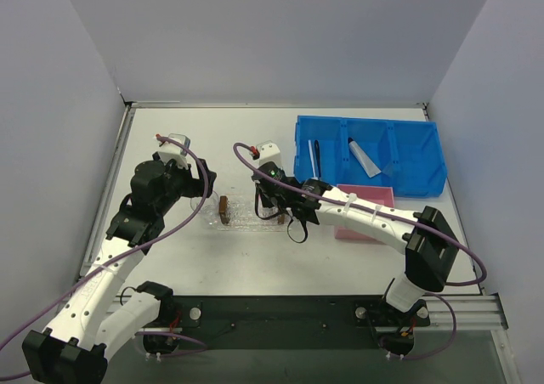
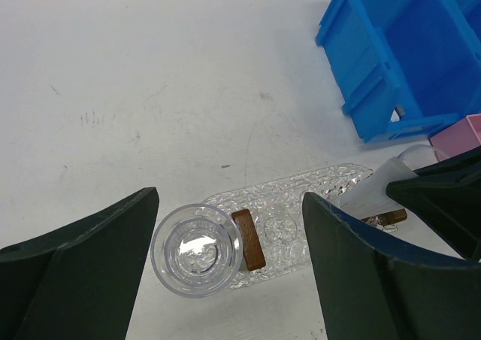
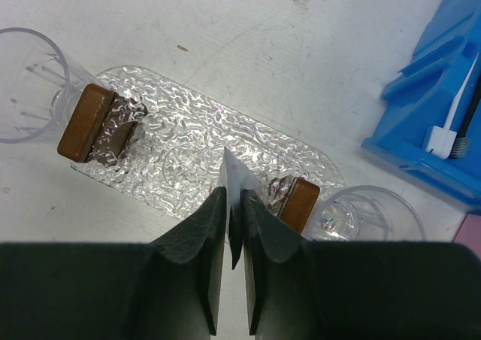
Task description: Prepare toiletry sets of a toothbrush and toothpaste on the tray
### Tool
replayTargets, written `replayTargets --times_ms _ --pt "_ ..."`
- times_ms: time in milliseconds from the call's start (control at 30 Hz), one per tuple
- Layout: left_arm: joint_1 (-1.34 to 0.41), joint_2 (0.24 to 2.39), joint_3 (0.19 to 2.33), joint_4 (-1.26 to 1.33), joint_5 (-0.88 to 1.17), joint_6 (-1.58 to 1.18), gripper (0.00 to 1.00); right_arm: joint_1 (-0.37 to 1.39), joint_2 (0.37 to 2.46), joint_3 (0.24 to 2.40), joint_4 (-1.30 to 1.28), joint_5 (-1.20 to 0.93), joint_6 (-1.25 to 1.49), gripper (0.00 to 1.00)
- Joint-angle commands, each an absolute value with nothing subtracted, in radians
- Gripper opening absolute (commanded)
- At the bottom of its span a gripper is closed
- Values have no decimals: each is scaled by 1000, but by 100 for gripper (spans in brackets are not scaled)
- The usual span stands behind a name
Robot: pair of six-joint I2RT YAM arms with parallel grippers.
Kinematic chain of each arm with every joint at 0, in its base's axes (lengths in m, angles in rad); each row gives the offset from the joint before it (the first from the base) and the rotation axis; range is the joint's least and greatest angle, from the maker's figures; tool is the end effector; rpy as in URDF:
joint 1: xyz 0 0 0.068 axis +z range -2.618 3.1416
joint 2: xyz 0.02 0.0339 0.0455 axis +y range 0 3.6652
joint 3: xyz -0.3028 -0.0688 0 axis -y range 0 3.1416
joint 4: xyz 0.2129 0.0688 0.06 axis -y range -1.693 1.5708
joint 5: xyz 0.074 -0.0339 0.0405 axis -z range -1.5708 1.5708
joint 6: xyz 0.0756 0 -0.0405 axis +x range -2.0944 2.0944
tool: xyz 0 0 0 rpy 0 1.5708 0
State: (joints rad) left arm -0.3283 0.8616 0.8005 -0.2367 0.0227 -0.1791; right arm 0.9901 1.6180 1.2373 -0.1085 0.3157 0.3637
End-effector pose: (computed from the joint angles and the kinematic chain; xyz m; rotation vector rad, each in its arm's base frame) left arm 0.1717 -0.0603 0.3463 0.1563 1.8787 -0.3704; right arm 0.2297 0.3073 0.3240 -0.4484 2.0253 0.5205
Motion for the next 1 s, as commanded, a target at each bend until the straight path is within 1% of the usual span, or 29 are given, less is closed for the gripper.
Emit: replayTargets --times_ms 0,167,233,267,300,400,600,667,700,767,833,967 --pt "-333 859 830 -222 21 -176 88 999 1634 1264 -115 360 365 16" --pt "-333 858 831 -221 23 -176 88 1000 1625 1266 -115 364 365 25" --pt "-333 857 831 -222 21 -175 88 1000 1621 1266 -115 364 364 31" --pt "-333 857 830 -222 21 -175 88 1000 1618 1266 -117 367 364 34" --pt "-333 857 831 -224 20 -175 88 1002 1615 1267 -117 367 364 42" --pt "-333 857 831 -222 21 -175 88 1002 1608 1266 -117 365 356 50" --pt "-333 857 831 -225 23 -169 88 1003 1563 1281 -138 338 336 54" --pt "-333 857 831 -222 35 -164 88 1002 1520 1299 -155 318 327 55" --pt "-333 859 833 -219 40 -161 88 1003 1503 1304 -161 304 312 57" --pt "-333 859 833 -216 51 -152 88 997 1441 1322 -195 296 284 58" --pt "-333 859 830 -209 54 -138 88 983 1381 1339 -227 275 233 57" --pt "-331 857 819 -198 49 -112 88 850 1307 1399 -386 175 210 52"
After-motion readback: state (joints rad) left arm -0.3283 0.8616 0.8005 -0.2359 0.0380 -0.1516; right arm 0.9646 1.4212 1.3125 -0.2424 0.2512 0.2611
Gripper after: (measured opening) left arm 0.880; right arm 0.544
